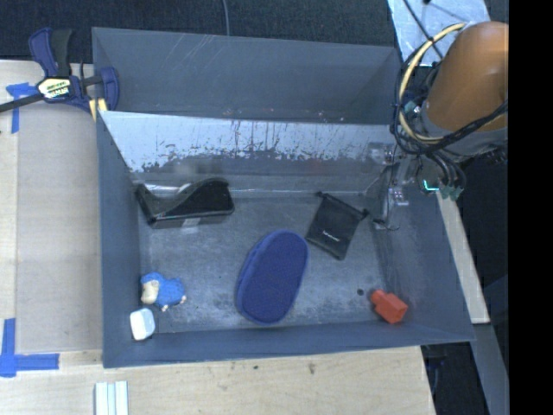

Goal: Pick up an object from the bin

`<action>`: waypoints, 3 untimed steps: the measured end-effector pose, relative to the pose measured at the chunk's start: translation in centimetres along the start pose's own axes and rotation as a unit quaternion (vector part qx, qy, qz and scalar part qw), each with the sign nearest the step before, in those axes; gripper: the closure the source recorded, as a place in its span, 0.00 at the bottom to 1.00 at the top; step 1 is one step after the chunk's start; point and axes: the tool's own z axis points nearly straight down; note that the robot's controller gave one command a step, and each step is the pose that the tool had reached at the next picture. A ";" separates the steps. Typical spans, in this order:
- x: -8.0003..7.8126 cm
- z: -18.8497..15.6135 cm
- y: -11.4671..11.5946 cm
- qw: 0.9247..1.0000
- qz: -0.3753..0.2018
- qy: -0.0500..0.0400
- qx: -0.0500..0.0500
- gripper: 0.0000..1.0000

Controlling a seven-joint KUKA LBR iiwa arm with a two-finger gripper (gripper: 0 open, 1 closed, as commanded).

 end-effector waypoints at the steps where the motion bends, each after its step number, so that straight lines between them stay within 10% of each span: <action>1: 1.3 5.7 4.7 1.000 0.002 0.000 -0.001 0.00; 2: 0.6 12.2 -0.7 0.999 0.041 -0.001 0.001 0.00; 3: 0.4 11.8 -0.4 0.999 0.038 -0.004 0.001 1.00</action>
Offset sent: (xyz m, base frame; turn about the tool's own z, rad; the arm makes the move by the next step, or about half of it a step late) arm -0.0121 0.0439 -0.0533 0.0084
